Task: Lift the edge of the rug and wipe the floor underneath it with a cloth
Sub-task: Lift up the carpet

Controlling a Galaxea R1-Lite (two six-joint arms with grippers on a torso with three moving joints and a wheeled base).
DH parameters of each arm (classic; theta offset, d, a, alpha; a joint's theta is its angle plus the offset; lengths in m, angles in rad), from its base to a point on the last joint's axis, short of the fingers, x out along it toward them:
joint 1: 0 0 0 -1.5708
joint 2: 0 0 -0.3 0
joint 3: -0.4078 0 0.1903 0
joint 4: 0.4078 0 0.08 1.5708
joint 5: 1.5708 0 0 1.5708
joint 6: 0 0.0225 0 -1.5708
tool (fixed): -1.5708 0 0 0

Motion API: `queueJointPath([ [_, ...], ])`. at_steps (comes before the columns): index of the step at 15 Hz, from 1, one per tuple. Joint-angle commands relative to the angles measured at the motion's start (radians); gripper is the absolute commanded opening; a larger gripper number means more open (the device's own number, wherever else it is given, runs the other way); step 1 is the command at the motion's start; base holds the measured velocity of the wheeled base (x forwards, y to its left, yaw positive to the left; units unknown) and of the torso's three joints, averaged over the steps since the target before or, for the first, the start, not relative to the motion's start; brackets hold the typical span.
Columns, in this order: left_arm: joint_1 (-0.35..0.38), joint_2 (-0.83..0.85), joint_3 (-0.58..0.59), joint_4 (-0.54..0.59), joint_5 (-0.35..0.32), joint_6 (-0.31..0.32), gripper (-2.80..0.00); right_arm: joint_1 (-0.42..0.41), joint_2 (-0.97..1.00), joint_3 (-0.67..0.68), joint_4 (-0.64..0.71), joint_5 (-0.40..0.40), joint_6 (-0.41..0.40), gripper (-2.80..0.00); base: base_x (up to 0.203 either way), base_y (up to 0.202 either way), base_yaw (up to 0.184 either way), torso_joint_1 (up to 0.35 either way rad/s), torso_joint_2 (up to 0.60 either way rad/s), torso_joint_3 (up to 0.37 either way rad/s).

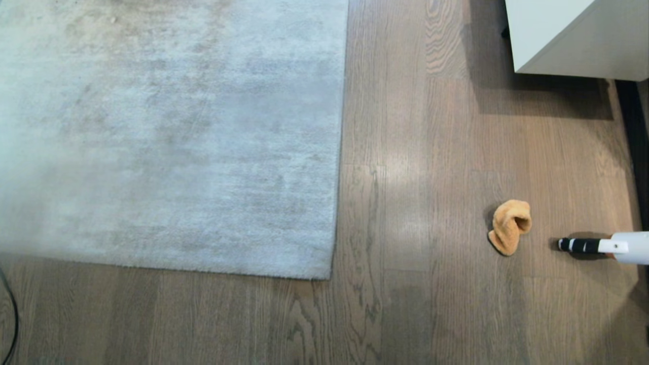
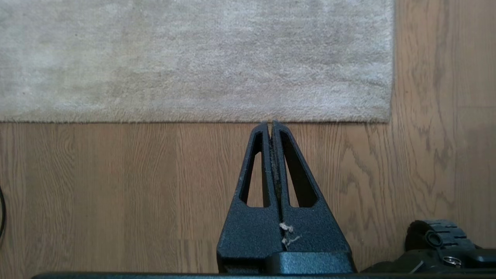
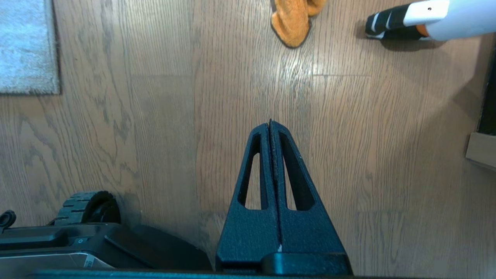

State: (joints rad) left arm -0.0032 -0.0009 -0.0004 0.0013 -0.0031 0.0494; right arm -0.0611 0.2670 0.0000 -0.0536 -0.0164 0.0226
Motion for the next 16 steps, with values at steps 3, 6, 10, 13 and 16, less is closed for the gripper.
queueJointPath([
  [3,0.000,0.001,0.000,0.000,0.003,-0.002,-2.80,0.000,-0.002,0.000,0.000,0.000,0.000,-2.80,0.000,0.000,0.000,0.003,0.00,-0.197],
  [6,0.000,0.001,0.000,0.000,0.003,-0.002,-2.80,0.000,-0.001,0.000,-0.001,0.000,0.000,-2.80,0.000,0.000,0.000,0.006,0.00,-0.198],
  [10,0.000,0.001,0.000,-0.001,-0.003,-0.002,-2.80,0.000,-0.002,0.000,0.000,0.000,0.000,-2.80,0.000,0.000,0.000,0.002,0.01,-0.202],
  [13,0.000,0.001,0.000,0.000,0.002,-0.003,-2.80,0.000,-0.002,0.000,0.000,0.000,0.000,-2.80,0.000,0.000,0.000,0.005,0.00,-0.202],
  [16,0.000,0.001,0.000,0.000,0.002,-0.003,-2.80,0.000,-0.002,0.000,0.000,0.000,0.000,-2.80,0.000,0.000,0.000,0.002,0.00,-0.201],
])
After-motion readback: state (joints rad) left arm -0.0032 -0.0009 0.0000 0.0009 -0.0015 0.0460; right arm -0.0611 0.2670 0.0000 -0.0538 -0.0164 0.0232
